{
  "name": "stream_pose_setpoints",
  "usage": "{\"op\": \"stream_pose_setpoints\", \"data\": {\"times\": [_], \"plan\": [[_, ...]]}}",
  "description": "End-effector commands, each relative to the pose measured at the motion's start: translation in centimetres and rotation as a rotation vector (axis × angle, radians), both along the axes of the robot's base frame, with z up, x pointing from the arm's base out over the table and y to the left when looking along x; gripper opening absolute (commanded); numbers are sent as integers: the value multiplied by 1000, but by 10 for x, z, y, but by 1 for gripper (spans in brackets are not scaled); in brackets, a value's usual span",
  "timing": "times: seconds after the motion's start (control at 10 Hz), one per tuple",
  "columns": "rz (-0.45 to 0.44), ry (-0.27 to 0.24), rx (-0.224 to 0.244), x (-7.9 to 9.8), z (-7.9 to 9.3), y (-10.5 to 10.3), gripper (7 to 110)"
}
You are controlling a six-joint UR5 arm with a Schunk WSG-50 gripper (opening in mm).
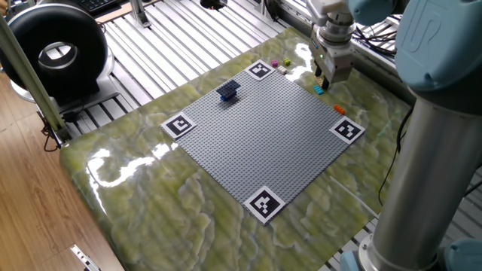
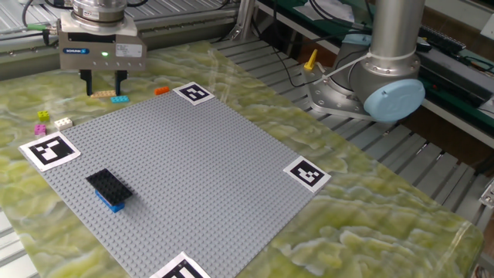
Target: Stack small Lego blocks one on top of the other
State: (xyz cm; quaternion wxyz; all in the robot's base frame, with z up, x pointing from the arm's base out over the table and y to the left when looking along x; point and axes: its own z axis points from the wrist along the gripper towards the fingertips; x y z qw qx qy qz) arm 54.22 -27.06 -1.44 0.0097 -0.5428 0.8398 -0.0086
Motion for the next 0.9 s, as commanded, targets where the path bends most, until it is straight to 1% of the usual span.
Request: {"op": "stream_pose_setpoints", "data": {"times": [0.0, 0.2, 0.3, 0.5, 0.7, 0.8], "plan": [[-24, -3, 5, 0, 1, 0, 22], [-39, -2, 13, 0, 0, 2, 22], [-48, -2, 17, 0, 1, 3, 7], [-54, 1, 20, -1, 1, 4, 7], [-80, 46, 45, -11, 1, 10, 7], [-90, 52, 51, -13, 1, 11, 7]]}}
